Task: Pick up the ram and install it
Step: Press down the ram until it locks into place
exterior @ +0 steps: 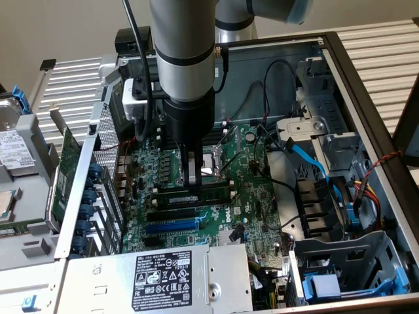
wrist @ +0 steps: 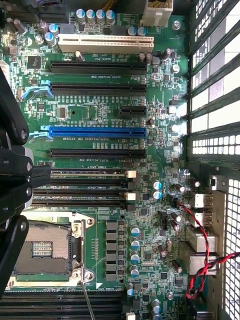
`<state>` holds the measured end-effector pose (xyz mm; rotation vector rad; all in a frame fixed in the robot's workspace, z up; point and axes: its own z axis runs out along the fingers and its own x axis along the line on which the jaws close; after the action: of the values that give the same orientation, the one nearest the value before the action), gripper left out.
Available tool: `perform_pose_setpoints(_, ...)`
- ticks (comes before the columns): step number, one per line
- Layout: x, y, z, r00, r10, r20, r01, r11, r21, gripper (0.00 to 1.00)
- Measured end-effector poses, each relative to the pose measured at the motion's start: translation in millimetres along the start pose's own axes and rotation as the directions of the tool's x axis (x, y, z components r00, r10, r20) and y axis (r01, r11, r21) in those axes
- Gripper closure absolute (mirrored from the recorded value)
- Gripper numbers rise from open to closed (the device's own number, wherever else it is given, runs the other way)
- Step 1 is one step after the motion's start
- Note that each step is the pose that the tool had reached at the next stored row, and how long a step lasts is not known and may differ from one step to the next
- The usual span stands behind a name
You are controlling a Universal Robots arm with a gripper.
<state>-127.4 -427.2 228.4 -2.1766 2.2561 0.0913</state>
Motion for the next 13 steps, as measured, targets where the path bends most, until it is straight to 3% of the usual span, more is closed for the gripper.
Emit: perform_pose_setpoints(13, -0.1, -0.1, 1.1, 1.0000, 0.000, 0.0036, 0.000, 1.0000, -0.0007, 0.89)
